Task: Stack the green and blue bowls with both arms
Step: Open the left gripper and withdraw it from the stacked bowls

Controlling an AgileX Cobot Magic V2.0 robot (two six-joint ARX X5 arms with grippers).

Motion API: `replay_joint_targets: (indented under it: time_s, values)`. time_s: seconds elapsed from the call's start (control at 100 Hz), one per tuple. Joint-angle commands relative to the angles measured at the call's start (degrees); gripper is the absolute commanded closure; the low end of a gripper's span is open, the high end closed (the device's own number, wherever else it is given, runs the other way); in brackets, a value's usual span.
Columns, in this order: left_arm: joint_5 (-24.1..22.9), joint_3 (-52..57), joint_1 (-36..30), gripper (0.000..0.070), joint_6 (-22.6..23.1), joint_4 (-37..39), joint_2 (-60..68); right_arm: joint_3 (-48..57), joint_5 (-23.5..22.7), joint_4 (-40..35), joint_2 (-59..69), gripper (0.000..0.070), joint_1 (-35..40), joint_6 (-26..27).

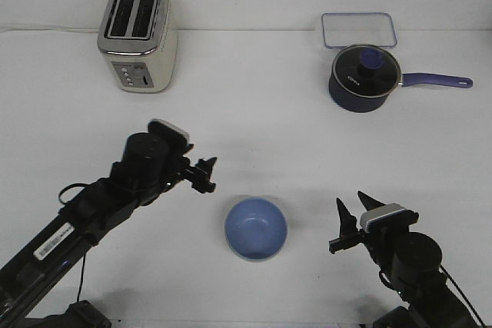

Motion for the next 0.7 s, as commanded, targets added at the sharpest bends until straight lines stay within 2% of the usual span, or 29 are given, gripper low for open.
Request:
replay_joint_targets:
  time_s: [0.0, 0.04, 0.12, 0.16, 0.21, 0.33, 0.46, 0.6, 0.69]
  values:
    - [-2.45, 0.79, 2.40, 0.0321, 2.21, -0.68, -1.38, 0.09, 0.81, 0.70, 0.15, 0.0371, 0.37, -0.39]
    - [-2.73, 0.76, 4.28, 0.0423, 2.97, -1.25, -2.82, 0.09, 1.33, 0.81, 0.07, 0.0371, 0.37, -0.42]
    - [-2.73, 0.66, 7.89, 0.0700, 4.42, -2.71, -5.86, 0.09, 1.31, 0.83, -0.37, 0.0394, 0.37, -0.48]
    - [-2.89, 0.39, 9.49, 0.0685, 4.52, -3.34, -7.48, -0.04, 1.36, 0.68, -0.96, 0.0495, 0.37, -0.48]
    - [-3.13, -0.48, 11.30, 0.0687, 4.52, -3.63, -9.70, -0.24, 1.36, 0.90, -2.34, 0.0700, 0.37, -0.52]
    - [-4.13, -6.88, 14.69, 0.0687, 4.83, 0.48, -17.03, -1.09, 3.19, 1.77, -7.82, 0.0691, 0.37, -1.51]
    - [-6.05, -19.76, 17.35, 0.0687, 6.08, 11.10, -27.96, -1.84, 4.59, 2.56, -14.01, 0.0691, 0.37, -3.19]
    - [-6.08, -33.68, 19.63, 0.0688, 7.13, 22.49, -39.10, -2.05, 6.08, 2.71, -16.79, 0.0691, 0.37, -3.37]
    - [-6.08, -38.64, 20.63, 0.0688, 6.91, 25.42, -43.89, -2.05, 6.23, 2.67, -16.66, 0.0691, 0.37, -3.34]
